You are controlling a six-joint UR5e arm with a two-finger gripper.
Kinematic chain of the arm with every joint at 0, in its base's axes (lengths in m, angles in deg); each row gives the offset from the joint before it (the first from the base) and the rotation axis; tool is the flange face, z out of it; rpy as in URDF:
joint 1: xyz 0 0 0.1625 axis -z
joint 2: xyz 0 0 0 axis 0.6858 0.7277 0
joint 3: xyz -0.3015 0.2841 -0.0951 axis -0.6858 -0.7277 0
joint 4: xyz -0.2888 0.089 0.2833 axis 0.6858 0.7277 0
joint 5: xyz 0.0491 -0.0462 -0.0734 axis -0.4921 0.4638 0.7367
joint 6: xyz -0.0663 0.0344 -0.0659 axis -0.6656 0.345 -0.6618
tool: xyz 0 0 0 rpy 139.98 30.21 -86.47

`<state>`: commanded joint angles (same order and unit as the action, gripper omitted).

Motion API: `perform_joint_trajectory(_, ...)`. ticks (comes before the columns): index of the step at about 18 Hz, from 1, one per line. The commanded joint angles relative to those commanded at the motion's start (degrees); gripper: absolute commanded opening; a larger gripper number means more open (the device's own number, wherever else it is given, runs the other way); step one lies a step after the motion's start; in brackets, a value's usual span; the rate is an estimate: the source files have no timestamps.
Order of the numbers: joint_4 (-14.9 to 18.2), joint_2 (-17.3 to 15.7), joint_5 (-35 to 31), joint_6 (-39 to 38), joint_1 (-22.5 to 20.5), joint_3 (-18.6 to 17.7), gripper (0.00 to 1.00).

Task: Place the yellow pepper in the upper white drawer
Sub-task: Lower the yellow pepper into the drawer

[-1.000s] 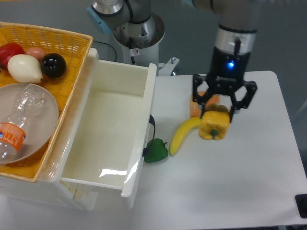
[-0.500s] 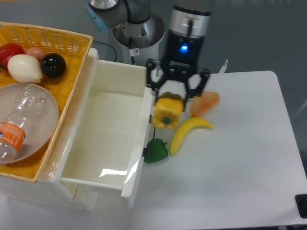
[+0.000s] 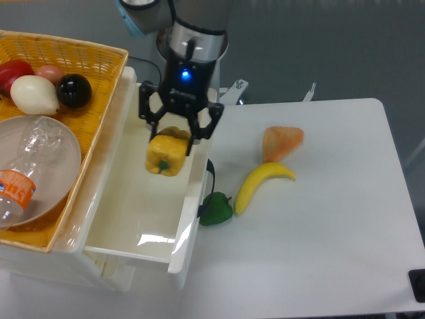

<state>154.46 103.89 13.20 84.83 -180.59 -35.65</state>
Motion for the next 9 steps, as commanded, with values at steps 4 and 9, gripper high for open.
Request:
perform_joint_trajectory(4, 0.0, 2.0, -1.1, 0.0, 0.9, -0.5, 0.0)
perform_joint_trajectory(9, 0.0, 3.4, -1.1, 0.0, 1.0, -0.5, 0.01)
